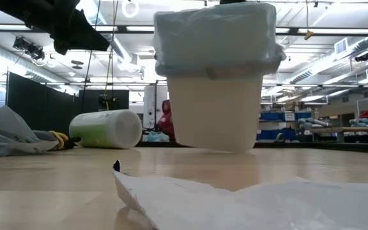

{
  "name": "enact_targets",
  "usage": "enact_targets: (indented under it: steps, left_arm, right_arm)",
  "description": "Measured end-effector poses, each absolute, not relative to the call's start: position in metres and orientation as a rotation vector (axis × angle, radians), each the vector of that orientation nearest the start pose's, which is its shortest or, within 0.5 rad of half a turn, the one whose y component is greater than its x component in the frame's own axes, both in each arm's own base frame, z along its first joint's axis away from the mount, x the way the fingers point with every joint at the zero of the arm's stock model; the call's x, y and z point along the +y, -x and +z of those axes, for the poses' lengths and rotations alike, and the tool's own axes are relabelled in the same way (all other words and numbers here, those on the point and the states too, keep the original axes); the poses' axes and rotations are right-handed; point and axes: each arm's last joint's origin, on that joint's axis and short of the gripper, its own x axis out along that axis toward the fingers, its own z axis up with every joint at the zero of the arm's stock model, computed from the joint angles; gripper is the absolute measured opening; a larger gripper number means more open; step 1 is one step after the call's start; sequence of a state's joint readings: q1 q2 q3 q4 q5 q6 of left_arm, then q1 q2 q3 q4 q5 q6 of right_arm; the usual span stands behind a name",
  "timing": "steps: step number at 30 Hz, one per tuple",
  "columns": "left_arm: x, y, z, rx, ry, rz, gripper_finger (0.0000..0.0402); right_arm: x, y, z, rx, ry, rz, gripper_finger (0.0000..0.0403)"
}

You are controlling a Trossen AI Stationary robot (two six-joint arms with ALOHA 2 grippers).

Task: Place trash/remove bag and relplace
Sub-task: Adjust the trash bin

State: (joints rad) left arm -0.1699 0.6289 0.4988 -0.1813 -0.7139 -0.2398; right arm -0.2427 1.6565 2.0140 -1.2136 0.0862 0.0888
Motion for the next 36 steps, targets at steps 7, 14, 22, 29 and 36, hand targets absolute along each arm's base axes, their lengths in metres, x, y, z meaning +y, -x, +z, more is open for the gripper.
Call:
enact_targets:
  steps: [7,14,22,29,36]
  left_arm:
    - [-0.005,-0.144,0.26,0.213,0.1,0.57,0.0113]
    - [-0.005,-0.144,0.26,0.211,0.098,0.58,0.0113]
    - [-0.005,-0.143,0.26,0.208,0.094,0.603,0.0113]
    - [-0.005,-0.143,0.26,0.207,0.093,0.607,0.0113]
    - [-0.005,-0.143,0.26,0.207,0.094,0.608,0.0113]
  right_arm:
    - [-0.097,-0.306,0.435,0.807,-0.192,-0.298,0.0001]
    - [-0.104,-0.302,0.435,0.796,-0.275,-0.176,0.0001]
    - [-0.103,-0.303,0.435,0.802,-0.243,-0.162,0.0001]
    - [-0.104,-0.303,0.435,0.805,-0.21,-0.159,0.0001]
    - [-0.105,-0.302,0.434,0.803,-0.225,-0.11,0.0]
